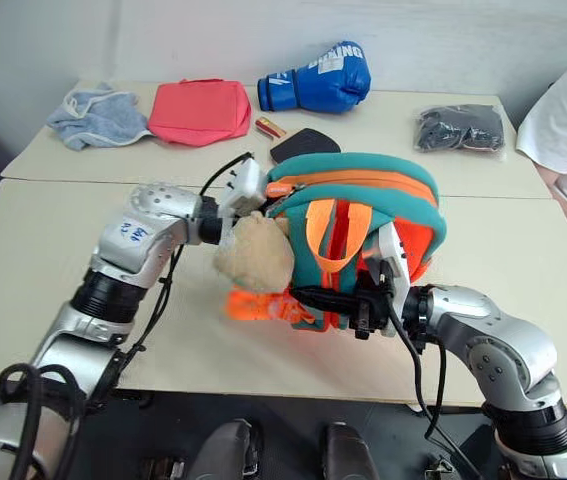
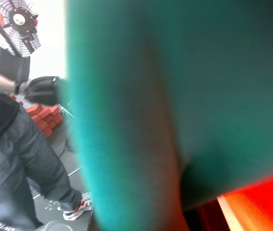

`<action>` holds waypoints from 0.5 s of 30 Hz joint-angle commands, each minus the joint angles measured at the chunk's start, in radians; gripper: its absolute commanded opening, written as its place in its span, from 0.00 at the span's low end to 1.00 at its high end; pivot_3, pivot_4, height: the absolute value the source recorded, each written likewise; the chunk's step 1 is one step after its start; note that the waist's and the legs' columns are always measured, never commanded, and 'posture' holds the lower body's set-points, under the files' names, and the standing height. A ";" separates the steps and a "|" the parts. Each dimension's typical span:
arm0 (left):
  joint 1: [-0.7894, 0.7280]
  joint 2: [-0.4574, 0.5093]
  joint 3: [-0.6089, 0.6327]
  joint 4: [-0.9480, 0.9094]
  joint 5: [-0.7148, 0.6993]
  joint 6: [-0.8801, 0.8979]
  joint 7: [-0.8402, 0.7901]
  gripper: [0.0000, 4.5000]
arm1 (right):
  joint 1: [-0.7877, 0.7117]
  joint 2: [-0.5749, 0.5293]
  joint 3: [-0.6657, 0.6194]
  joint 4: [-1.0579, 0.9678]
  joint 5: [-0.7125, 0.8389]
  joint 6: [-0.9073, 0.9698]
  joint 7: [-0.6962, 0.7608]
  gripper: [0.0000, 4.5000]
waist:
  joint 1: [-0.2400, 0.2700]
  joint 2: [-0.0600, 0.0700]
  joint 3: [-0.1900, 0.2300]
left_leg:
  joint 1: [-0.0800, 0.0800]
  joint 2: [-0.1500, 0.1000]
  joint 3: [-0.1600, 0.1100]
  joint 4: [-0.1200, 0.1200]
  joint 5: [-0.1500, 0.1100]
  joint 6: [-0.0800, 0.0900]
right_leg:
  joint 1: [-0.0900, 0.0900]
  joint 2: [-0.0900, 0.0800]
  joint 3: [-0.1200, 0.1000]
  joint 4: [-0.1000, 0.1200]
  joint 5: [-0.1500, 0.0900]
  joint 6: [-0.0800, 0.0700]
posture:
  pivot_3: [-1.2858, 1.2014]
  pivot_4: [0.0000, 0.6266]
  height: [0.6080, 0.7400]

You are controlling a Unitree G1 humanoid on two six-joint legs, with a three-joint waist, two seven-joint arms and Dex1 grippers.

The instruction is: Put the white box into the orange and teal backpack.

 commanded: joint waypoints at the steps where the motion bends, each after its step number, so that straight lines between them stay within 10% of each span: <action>1: 0.007 -0.013 0.065 -0.042 -0.064 -0.004 -0.028 0.48 | 0.014 0.016 -0.001 -0.060 0.008 -0.016 -0.024 0.00 | -0.001 0.000 0.000 | 0.000 0.000 0.000 0.000 -0.001 0.001 | 0.000 0.000 0.000 0.000 0.000 0.000 | 0.52 0.24 1.00; 8: -0.043 0.173 0.182 0.169 -0.100 -0.156 -0.346 0.91 | 0.060 0.054 -0.004 -0.082 -0.011 -0.046 -0.075 0.00 | -0.026 0.001 0.000 | 0.000 0.002 0.000 -0.003 0.001 -0.004 | -0.005 0.004 0.002 0.003 0.000 0.000 | 0.52 0.24 1.00; 15: -0.082 0.389 0.157 0.268 -0.129 -0.184 -0.524 0.91 | 0.058 0.073 -0.010 -0.070 -0.028 -0.071 -0.100 0.00 | -0.027 0.001 0.000 | -0.001 0.001 0.000 -0.002 0.001 -0.004 | -0.006 0.003 0.003 0.004 0.000 0.000 | 0.52 0.24 1.00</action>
